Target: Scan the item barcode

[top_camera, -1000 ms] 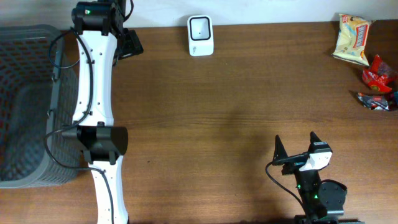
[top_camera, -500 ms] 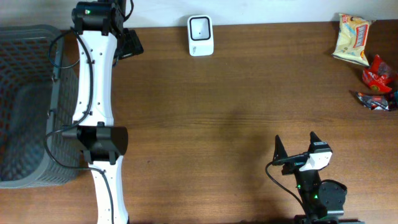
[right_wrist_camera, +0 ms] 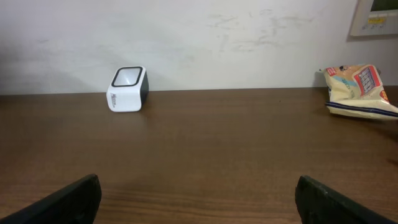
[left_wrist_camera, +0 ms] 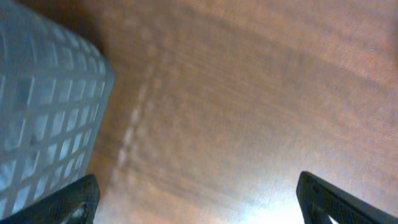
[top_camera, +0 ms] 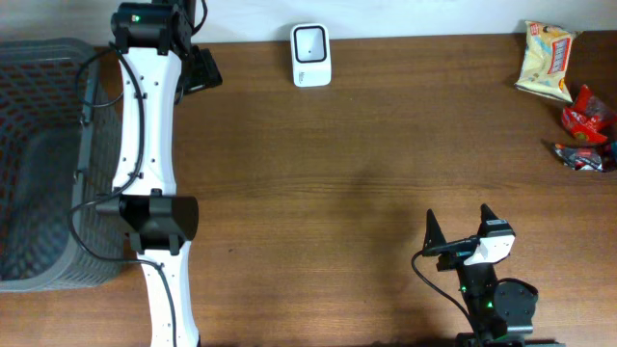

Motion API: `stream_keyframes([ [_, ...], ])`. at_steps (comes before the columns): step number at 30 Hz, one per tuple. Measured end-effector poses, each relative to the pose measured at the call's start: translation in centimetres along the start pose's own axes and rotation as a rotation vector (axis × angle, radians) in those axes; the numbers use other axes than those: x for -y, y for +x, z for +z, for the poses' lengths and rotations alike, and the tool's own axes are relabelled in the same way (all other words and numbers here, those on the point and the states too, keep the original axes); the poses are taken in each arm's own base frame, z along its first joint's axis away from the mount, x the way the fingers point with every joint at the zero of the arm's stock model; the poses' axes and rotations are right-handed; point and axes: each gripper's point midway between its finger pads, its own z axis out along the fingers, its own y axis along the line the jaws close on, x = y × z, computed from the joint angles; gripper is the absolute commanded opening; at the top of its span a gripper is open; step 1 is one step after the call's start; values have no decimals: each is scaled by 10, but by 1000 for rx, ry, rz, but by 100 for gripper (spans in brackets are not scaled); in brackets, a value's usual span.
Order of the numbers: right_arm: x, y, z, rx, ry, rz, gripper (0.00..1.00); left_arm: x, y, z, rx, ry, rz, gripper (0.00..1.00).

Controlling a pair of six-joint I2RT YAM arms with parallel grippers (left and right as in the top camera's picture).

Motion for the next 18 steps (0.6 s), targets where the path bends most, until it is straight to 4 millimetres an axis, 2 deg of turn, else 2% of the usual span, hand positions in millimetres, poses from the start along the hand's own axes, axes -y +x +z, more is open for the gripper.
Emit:
stream_keyframes([
  [1,0,0,0,0,0,0,98,0,3,-2,-8,2,4,99],
  [3,0,0,0,0,0,0,98,1,3,-18,14,27,15,99],
  [6,0,0,0,0,0,-1,98,6,5,-60,90,74,83,99],
  [8,0,0,0,0,0,-1,98,15,13,-94,156,115,182,99],
  [10,0,0,0,0,0,0,98,22,20,-121,207,146,255,99],
  [12,0,0,0,0,0,0,98,20,23,-127,216,148,274,99],
  [14,0,0,0,0,0,0,98,17,29,-123,190,135,290,99],
  [17,0,0,0,0,0,0,98,7,52,-108,97,99,323,99],
  [18,0,0,0,0,0,0,98,0,66,-105,60,85,334,99],
])
